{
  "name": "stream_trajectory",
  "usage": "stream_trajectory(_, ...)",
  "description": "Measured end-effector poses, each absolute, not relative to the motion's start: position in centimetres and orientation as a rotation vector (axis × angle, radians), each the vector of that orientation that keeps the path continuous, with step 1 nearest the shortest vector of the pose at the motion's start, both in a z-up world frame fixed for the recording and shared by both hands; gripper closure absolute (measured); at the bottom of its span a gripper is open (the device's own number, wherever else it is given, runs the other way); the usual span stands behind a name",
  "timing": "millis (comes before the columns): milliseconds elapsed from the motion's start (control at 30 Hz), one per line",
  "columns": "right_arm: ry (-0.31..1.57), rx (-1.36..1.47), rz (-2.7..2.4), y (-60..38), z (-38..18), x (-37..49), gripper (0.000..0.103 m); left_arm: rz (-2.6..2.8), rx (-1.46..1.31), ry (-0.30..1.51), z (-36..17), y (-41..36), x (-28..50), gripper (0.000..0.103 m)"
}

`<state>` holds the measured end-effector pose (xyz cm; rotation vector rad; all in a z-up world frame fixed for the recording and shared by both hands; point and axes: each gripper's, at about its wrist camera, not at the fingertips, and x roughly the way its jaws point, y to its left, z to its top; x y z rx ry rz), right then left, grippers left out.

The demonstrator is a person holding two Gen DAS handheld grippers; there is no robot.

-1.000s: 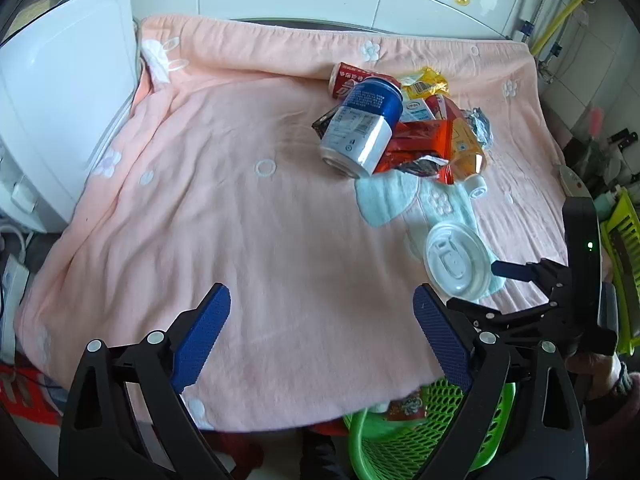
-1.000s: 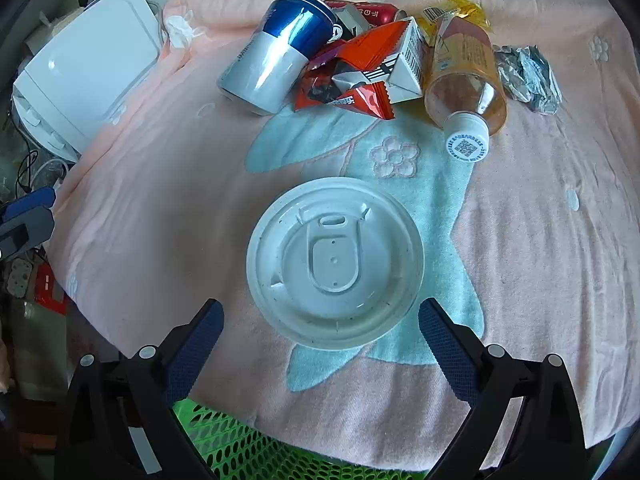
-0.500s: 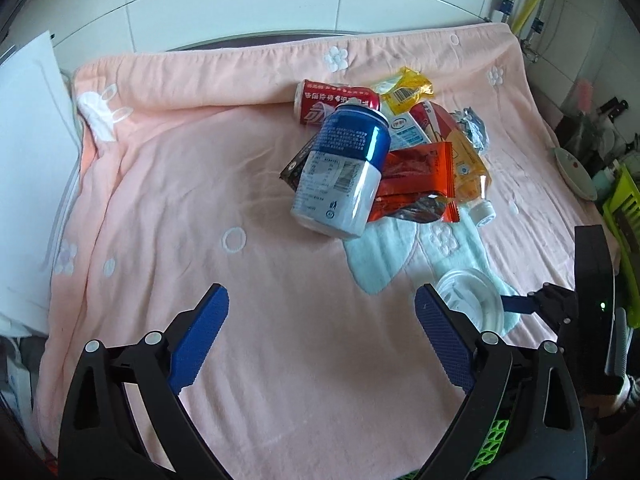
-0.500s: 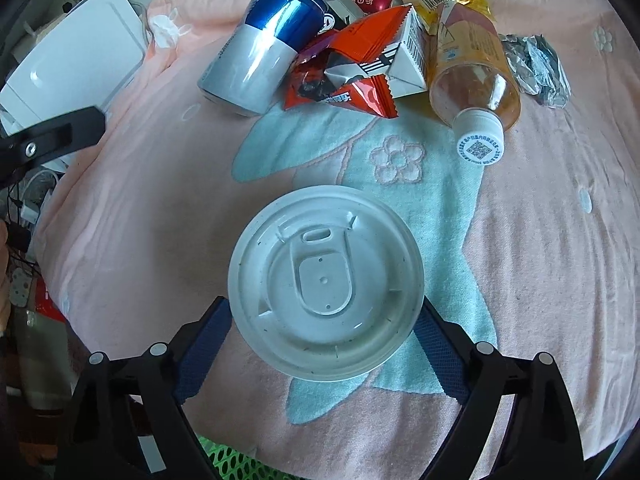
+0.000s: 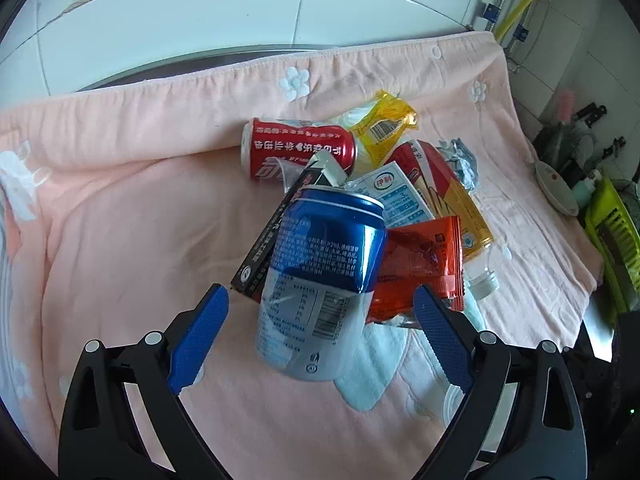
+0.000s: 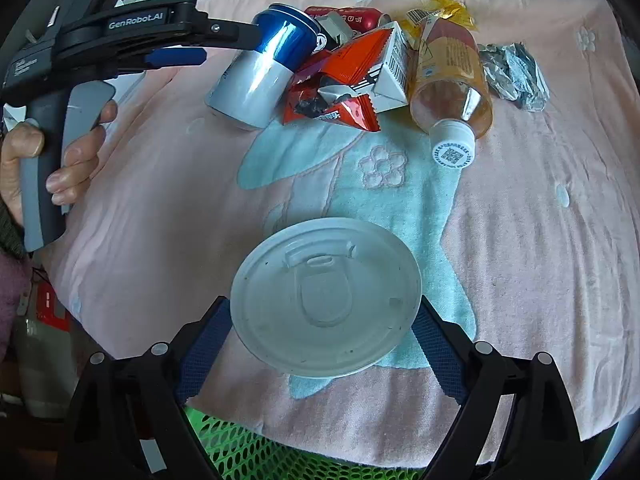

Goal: Collect trash
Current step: 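Grasp the blue-and-silver can with the left tool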

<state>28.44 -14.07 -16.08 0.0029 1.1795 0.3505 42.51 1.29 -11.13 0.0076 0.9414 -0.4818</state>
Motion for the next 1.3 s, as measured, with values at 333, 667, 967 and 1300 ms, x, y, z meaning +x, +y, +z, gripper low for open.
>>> stream_trajectory(333,1.183,0.011,0.346,-14.8,-15.5,27.4,0.021,-0.587,-0.045,0.932,-12.4,1.2,44.7,0.016)
stream_trajectory(667,1.213,0.009,0.337,-14.7,-17.1,26.2,0.021,-0.641,-0.002,0.965,-13.4,0.2,44.9,0.023)
stream_trajectory(967,1.227,-0.015,0.34,-13.8,-18.6,26.7,0.02,-0.618,-0.014,0.991,-14.2,0.1,45.7,0.022)
stream_trajectory(1300,1.209,0.028,0.316,-12.9,-19.3,28.1,0.018,-0.601,-0.015,0.971,-14.1,0.4,44.4,0.037)
